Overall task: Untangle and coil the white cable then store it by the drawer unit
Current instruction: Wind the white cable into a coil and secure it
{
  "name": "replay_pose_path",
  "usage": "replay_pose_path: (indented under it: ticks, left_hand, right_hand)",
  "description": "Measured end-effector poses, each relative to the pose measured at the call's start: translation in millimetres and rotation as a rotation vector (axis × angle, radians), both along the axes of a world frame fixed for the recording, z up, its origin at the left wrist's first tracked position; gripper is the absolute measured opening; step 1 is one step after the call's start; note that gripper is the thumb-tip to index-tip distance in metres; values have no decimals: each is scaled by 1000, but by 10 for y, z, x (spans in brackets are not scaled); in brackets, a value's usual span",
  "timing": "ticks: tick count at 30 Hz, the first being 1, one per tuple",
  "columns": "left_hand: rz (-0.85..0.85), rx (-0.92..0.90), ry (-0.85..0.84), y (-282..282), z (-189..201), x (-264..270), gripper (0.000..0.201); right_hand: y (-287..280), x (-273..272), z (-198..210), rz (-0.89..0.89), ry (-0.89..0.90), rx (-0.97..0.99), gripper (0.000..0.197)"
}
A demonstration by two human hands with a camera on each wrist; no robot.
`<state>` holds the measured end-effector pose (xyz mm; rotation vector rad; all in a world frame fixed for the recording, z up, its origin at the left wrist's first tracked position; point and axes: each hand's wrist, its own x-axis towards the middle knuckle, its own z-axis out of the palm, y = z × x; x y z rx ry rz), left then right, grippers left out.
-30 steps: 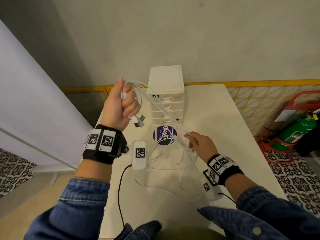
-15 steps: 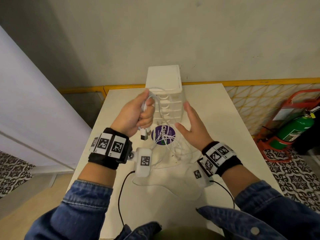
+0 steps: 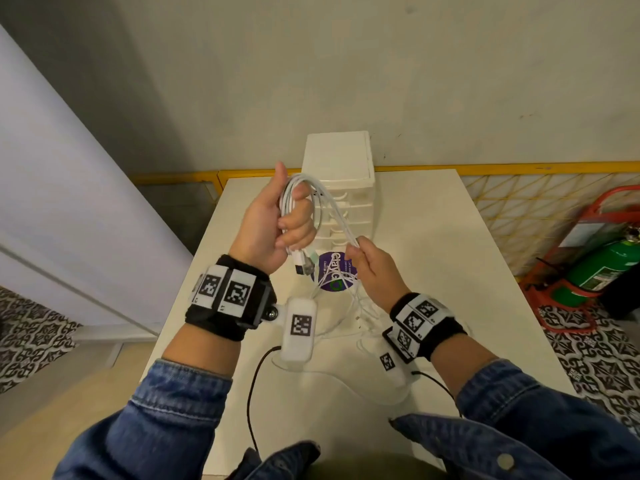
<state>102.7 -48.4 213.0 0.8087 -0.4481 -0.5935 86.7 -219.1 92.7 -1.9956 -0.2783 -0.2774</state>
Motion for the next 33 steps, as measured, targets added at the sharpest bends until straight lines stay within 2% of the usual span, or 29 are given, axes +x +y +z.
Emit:
replay_pose_path:
  ticks: [3,6,10,12,14,16,17,19,21,22,25,28,31,33]
  left_hand:
    - [44,-103,7,32,-29,37,59]
    - [87,-253,19,53,-46,101,51]
    - [298,-349,-9,-7,-16,167,44]
    - [425,-336,-23,-49,9,196,43]
    - [559,-259,-48,-82,3,252,40]
    - [699,-72,-112,-110,-51,306,36]
    - [763,80,-177,-119,-96,319,34]
    - [831,473,-407,-118,-243,317,37]
    - [767,847,-603,-97,-441,288,44]
    - [705,970,-650,-83,-534,279,48]
    - [485,1153,-632,-82,-686,240,57]
    - [176,1030,-421,-106,-647,118,52]
    - [-32,930,-323,-107,-548,14,68]
    - [-128,897,-272,-113,-524,-4,68]
  right_hand:
    - [18,0,-95,0,21,3,23]
    - [27,-22,-114,5,105,-17,25]
    - [129,-90,-130,108,164,-72,23]
    - [211,-105,-143,148,173,-121,24]
    - [275,-143,-123,184,125,-177,28]
    - [307,-188,-81,204,77,-210,39]
    - [303,-207,-40,205,58,-211,40]
    - [263,-233,53,198,1,-202,37]
    - [214,-232,125,190,-48,-227,36]
    - [197,-225,156,184,-68,-244,35]
    - [161,-184,250,162,-130,-269,31]
    - [85,-136,343,108,-144,-241,30]
    - [23,-93,396,89,-141,-175,28]
    - [-35,-49,422,90,-140,-145,37]
